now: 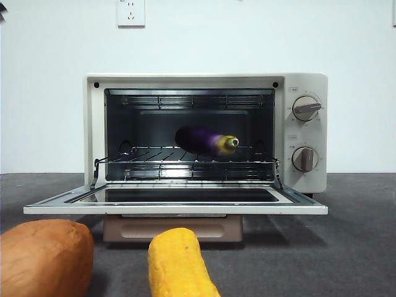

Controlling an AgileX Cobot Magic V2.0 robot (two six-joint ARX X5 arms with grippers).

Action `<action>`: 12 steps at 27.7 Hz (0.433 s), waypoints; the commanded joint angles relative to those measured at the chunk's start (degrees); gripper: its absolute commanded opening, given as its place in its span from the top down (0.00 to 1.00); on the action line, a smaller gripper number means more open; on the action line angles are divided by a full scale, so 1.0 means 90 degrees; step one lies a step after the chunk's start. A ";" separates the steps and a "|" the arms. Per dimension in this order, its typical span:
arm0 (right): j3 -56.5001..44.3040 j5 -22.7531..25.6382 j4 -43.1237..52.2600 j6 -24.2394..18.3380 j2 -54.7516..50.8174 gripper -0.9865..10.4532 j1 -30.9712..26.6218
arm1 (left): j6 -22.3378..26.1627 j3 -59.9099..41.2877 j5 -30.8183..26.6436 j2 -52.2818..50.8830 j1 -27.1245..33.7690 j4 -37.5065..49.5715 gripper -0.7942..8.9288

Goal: Take the eggplant from the table,put the eggplant in the oven

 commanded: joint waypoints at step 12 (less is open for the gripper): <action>0.0129 -0.0005 -0.1086 0.1394 -0.2358 0.91 0.0073 | 0.0034 0.0044 0.2237 0.2518 0.0585 0.0401 0.91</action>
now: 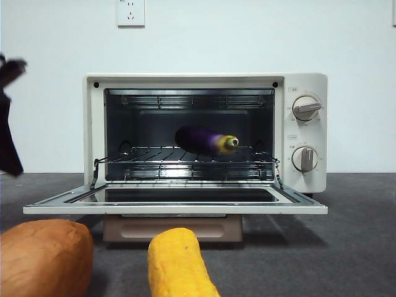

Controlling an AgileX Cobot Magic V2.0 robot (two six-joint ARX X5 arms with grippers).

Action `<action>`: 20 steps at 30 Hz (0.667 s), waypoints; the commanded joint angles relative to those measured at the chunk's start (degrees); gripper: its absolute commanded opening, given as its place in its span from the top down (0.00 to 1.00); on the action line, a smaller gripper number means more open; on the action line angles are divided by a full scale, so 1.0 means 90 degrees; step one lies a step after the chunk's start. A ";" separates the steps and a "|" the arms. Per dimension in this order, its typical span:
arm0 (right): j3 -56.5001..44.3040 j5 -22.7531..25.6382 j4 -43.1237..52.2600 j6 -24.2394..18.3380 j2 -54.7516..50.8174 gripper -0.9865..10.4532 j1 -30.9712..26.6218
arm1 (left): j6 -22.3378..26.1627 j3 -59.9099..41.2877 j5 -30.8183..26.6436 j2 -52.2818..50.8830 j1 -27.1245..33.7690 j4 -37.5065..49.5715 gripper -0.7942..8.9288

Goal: Take the eggplant from the table,put the eggplant in the oven

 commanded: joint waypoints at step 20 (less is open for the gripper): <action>0.0129 0.0019 -0.0109 0.0457 -0.1557 0.91 0.0073 | 0.0362 0.0044 0.1350 0.2047 -0.0172 0.0114 0.91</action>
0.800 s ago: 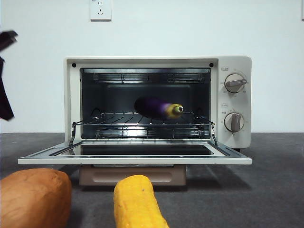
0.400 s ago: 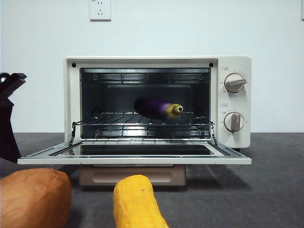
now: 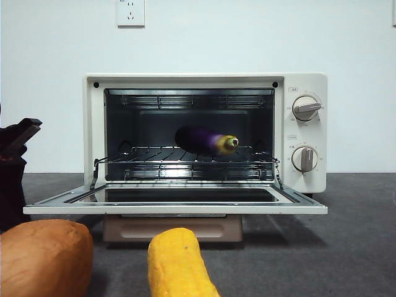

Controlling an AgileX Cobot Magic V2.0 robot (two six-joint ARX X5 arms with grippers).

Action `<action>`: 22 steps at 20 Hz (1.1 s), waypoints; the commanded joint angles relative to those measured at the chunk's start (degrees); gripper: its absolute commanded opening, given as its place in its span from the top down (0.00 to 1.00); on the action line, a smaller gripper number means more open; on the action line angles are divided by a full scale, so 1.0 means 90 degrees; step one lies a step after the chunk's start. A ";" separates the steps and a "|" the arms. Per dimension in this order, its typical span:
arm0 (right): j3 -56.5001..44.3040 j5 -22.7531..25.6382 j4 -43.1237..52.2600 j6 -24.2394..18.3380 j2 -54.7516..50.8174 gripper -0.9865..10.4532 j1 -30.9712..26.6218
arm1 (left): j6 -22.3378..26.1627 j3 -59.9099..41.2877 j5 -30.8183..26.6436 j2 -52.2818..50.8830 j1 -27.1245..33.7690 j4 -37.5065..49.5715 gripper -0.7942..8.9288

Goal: Take the eggplant from the table,put the eggplant in the oven

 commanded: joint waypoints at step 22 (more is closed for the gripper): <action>0.0129 0.0024 -0.0114 0.0240 0.0056 0.91 0.0075 | 0.0697 0.0046 0.2047 0.0291 -0.0075 0.0010 0.91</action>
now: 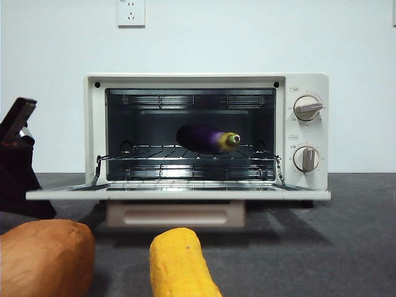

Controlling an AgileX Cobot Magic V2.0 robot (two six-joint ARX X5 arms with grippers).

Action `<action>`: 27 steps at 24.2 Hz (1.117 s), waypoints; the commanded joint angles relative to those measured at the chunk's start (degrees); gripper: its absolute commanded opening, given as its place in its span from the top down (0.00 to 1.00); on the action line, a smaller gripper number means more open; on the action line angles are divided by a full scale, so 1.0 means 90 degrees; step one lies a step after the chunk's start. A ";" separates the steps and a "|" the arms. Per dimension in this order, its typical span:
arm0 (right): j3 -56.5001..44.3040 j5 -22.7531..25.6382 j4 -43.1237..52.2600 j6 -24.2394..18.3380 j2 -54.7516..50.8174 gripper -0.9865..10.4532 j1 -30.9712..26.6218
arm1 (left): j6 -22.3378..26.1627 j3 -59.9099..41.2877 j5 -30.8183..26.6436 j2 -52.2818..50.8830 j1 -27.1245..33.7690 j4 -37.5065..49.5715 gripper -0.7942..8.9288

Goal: Take the eggplant from the table,put the eggplant in the oven

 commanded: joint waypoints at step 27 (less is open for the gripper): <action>0.0126 0.0002 -0.0505 0.0629 0.0058 0.91 0.0073 | -0.0508 0.2786 0.1702 0.0114 0.0097 -0.0119 0.91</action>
